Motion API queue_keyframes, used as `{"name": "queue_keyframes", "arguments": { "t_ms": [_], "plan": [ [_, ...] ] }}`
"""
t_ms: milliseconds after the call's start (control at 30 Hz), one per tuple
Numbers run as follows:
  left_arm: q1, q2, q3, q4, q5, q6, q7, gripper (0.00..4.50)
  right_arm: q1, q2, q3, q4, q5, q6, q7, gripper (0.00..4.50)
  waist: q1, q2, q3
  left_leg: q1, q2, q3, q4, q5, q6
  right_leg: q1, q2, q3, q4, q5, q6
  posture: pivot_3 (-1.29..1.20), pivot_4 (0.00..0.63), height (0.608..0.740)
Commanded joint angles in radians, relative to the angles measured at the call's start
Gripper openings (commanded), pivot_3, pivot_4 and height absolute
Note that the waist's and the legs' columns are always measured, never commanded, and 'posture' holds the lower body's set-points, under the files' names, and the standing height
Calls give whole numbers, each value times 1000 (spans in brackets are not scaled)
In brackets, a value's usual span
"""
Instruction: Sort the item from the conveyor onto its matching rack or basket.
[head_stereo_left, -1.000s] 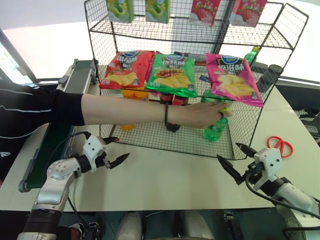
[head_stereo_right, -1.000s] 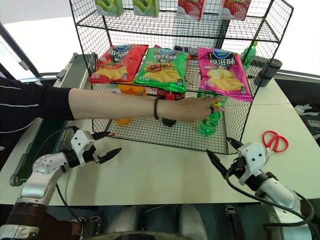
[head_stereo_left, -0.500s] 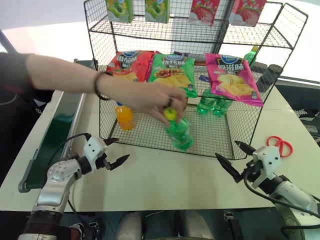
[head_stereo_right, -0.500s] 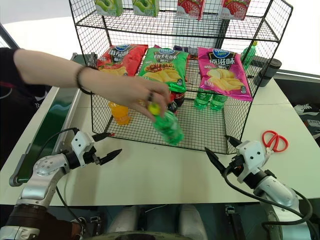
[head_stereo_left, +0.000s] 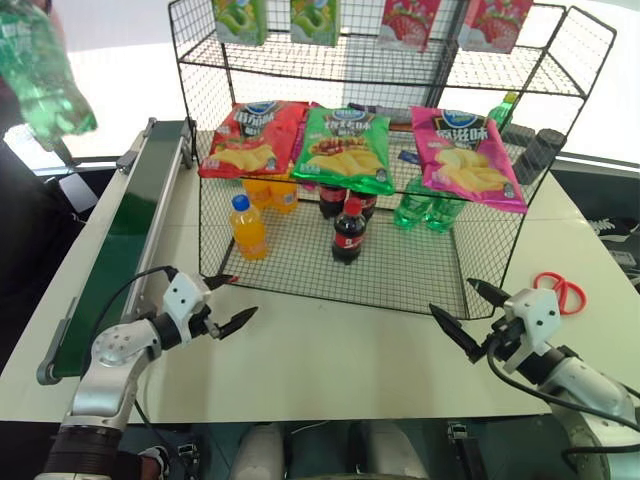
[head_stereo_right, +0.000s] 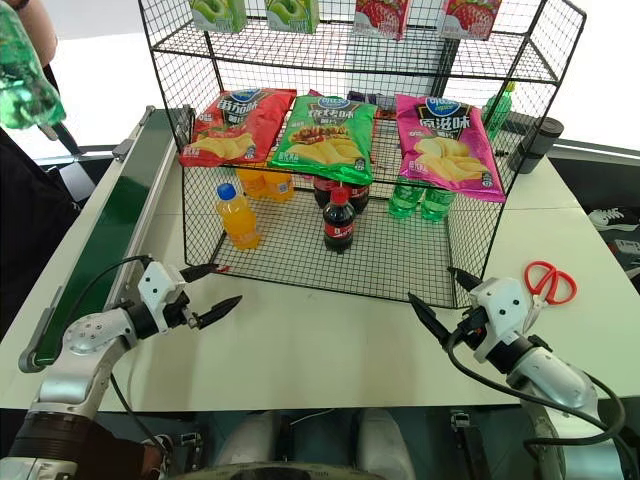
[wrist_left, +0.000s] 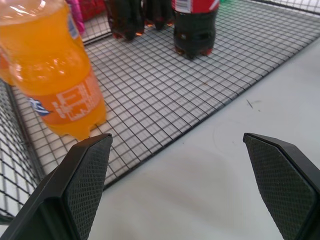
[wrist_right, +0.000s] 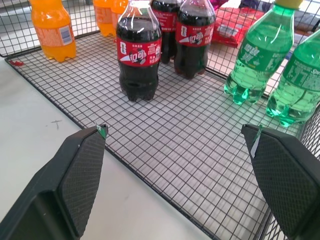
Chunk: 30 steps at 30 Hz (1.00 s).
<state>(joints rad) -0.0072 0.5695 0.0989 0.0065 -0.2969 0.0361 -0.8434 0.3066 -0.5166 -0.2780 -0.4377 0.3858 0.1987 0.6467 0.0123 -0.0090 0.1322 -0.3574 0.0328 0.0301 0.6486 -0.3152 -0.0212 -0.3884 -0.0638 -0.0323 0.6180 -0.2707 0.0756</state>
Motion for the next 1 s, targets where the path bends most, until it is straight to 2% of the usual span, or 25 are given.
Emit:
{"name": "queue_keyframes", "arguments": {
  "t_ms": [33,167,433,733,1000],
  "plan": [
    [13,15,70,-61,-62,37,12,4500,-28,-18,9,-34,9,-1,12,4454,-1,0,0,0,0,0,0,0,0,0,0,0,0,0,0,0,150,740],
    [48,12,152,-126,-174,121,14,4500,-71,-28,40,-44,15,15,24,4454,-3,0,0,0,1,0,0,0,0,0,0,0,0,0,0,0,150,740],
    [116,-16,296,-155,-290,192,77,4500,-139,-24,149,-70,14,48,53,4454,0,-1,0,0,1,0,0,0,0,0,-1,0,0,-1,-1,0,150,740],
    [32,-55,392,8,-205,100,265,4500,-229,28,306,-76,-50,67,0,4454,0,-2,-1,0,0,-1,0,0,0,0,1,0,0,0,-1,0,150,740],
    [6,-46,387,46,-133,97,388,4500,-265,64,384,-100,-95,105,-58,4454,-1,-4,-1,0,0,0,0,0,0,-1,0,0,0,0,0,0,150,740]
  ]
}}
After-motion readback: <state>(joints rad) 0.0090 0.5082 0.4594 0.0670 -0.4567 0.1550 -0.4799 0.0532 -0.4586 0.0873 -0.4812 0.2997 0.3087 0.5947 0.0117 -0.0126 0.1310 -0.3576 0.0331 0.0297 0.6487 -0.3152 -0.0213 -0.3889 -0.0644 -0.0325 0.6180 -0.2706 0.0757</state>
